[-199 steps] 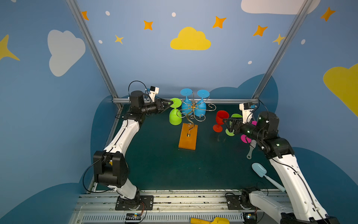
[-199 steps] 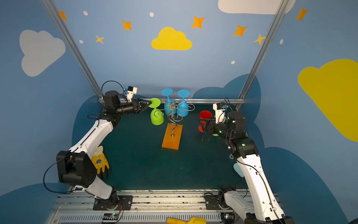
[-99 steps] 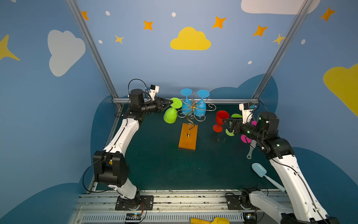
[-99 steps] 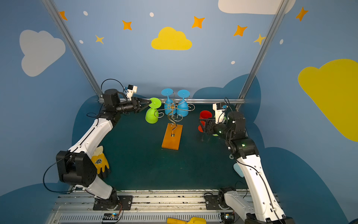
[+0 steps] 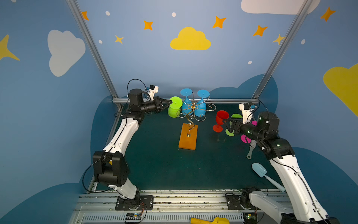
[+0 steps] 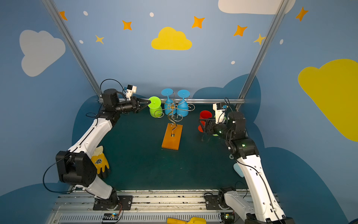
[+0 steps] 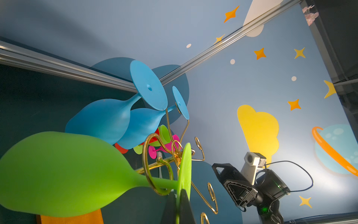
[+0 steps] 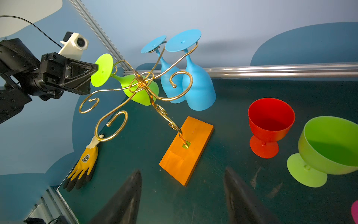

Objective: Take the wine glass off the wine glass rack
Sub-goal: Pick up the wine glass from the wine glass rack.

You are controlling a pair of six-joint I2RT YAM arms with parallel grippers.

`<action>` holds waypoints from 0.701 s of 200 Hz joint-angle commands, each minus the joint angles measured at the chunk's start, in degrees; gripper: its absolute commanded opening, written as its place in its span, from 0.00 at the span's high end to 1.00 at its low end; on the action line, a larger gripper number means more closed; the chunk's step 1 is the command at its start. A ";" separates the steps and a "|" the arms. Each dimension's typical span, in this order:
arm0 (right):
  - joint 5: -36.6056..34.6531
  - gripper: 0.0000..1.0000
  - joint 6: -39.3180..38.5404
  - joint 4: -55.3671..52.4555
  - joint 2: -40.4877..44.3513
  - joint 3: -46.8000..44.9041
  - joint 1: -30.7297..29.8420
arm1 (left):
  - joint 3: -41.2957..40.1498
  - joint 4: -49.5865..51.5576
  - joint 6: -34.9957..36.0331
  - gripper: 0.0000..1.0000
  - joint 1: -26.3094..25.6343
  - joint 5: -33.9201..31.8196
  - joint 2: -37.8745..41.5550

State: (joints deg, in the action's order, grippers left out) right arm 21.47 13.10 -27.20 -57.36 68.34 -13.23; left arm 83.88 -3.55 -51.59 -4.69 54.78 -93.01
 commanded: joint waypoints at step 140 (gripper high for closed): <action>-0.60 0.33 0.46 0.24 2.74 0.98 -0.30 | 2.28 -8.61 -7.18 0.97 1.01 -1.60 -3.07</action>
State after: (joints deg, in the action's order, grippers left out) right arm 21.45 13.26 -27.24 -55.46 68.34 -13.23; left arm 83.92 -10.22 -58.57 -3.53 54.15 -94.96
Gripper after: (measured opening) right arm 0.670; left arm 0.049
